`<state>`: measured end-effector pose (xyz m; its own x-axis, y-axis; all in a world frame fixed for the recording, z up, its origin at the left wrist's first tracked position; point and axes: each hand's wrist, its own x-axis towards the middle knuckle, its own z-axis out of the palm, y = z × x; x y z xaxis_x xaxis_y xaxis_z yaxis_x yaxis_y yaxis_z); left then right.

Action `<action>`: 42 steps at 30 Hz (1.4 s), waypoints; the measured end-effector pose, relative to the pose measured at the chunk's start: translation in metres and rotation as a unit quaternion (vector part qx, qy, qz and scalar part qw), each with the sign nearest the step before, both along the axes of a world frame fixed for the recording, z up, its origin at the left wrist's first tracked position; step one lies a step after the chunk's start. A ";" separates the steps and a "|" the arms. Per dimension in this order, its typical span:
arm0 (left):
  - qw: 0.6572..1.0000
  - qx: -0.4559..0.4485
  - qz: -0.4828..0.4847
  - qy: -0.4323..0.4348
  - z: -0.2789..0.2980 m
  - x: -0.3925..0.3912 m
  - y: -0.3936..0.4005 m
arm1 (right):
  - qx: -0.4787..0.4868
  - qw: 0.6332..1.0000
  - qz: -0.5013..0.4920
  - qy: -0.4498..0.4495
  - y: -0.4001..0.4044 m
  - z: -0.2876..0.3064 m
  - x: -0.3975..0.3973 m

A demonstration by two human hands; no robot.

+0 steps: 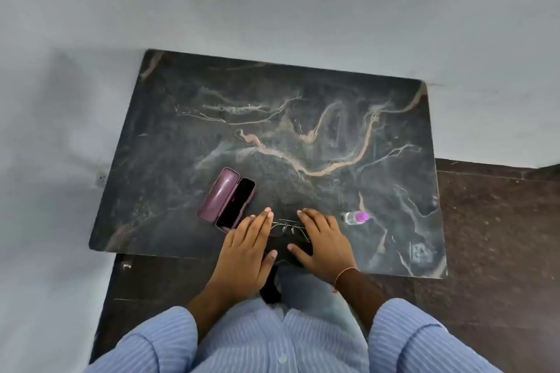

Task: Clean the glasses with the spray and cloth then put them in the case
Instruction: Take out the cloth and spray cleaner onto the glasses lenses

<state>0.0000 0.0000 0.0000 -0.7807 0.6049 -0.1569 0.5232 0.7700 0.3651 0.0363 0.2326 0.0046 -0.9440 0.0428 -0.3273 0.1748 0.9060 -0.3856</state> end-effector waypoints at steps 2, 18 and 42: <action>0.998 0.025 0.038 -0.039 -0.017 0.000 0.007 | -0.013 1.000 0.008 0.008 0.002 -0.017 -0.002; 0.957 0.223 0.184 -0.002 -0.111 0.018 0.034 | -0.048 0.952 -0.015 0.303 0.013 -0.112 0.015; 0.802 0.522 0.228 -0.183 -0.095 -0.021 0.035 | -0.366 0.831 -0.072 0.412 0.019 -0.116 0.023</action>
